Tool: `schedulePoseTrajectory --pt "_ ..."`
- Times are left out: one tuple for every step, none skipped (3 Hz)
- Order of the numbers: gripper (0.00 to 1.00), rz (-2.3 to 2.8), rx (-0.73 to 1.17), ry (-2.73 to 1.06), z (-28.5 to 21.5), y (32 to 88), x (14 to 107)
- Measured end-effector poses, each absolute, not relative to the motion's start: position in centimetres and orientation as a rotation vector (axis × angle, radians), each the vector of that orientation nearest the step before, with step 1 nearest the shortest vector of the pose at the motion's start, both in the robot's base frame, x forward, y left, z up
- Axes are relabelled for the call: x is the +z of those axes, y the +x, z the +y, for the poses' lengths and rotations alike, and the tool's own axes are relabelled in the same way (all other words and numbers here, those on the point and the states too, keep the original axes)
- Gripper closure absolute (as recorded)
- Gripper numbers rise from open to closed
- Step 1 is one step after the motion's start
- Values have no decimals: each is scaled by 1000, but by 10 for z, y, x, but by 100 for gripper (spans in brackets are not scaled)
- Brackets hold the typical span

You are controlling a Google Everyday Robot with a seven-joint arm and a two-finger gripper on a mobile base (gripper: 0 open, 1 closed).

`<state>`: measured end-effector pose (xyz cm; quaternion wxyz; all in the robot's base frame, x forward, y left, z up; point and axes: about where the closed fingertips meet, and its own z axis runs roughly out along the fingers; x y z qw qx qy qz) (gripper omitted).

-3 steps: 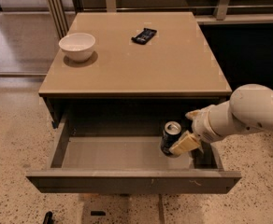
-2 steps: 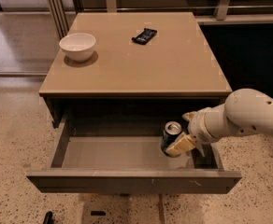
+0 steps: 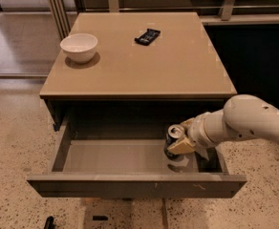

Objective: Pick pepsi can from top drawer and place on counter

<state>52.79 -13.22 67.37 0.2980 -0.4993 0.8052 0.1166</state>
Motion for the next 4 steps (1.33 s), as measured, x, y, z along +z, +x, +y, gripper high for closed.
schedulePoseTrajectory --pt "67 2139 310 -1327 -132 528 674" --pt "90 2139 310 -1327 -132 528 674" --pt "100 2144 322 -1334 -129 524 686" --pt "100 2170 296 -1350 -126 525 723"
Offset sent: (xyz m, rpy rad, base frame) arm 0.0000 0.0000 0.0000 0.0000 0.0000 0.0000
